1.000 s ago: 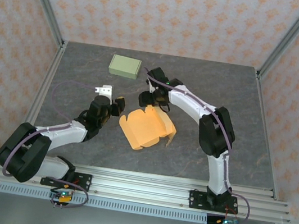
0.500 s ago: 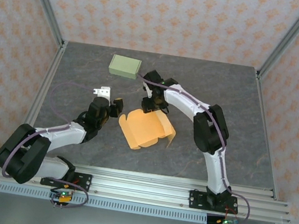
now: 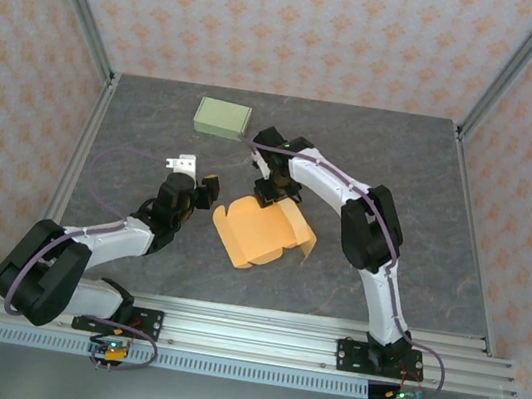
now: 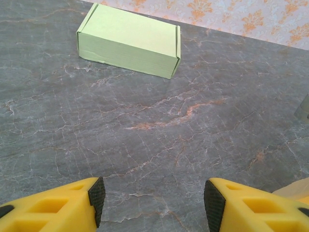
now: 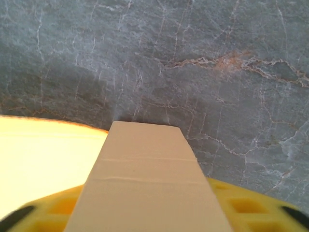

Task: Fold the paper box

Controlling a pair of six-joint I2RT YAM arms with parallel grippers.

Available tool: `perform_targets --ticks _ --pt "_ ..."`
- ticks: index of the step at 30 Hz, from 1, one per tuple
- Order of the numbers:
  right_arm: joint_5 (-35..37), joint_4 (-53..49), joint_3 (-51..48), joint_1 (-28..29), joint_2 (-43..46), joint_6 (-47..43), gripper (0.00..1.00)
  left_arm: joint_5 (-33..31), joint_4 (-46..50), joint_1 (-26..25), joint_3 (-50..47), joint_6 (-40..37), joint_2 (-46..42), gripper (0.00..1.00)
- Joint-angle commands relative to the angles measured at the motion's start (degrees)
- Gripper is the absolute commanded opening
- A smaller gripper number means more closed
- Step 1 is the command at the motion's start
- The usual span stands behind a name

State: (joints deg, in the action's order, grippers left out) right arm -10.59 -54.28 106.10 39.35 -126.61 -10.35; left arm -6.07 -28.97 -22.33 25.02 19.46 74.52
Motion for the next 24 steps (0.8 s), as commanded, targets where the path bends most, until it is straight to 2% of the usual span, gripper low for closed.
perform_targets --ticks 1,3,6,8,12,15,20,24 --pt "3.84 -3.24 2.06 0.20 1.83 1.50 0.65 -0.57 -0.21 0.46 0.64 0.58 0.28 0.60" --pt "2.74 -1.94 2.14 0.20 2.91 4.88 0.68 -0.55 -0.25 0.44 0.65 0.67 0.39 0.60" --pt "-2.51 2.29 0.17 0.22 5.42 10.12 0.73 -0.55 -0.21 0.51 0.48 0.81 0.15 0.60" --pt "-4.65 4.08 -0.68 0.20 6.58 12.35 0.81 -0.52 -0.23 0.44 0.39 0.84 -0.07 0.60" --pt "-1.28 3.38 0.74 0.20 5.72 13.85 0.82 -0.50 -0.19 0.50 0.39 0.74 -0.22 0.60" --pt "1.92 1.24 2.67 0.24 3.77 13.55 0.79 -0.38 -0.30 0.46 0.30 0.74 -0.25 0.60" --pt "1.11 0.95 3.47 0.20 2.07 13.37 0.71 -0.70 -0.56 0.46 0.21 0.79 0.25 0.61" --pt "-0.57 0.68 4.70 0.20 0.70 13.13 0.58 0.02 -1.09 0.46 0.30 0.83 0.74 0.61"
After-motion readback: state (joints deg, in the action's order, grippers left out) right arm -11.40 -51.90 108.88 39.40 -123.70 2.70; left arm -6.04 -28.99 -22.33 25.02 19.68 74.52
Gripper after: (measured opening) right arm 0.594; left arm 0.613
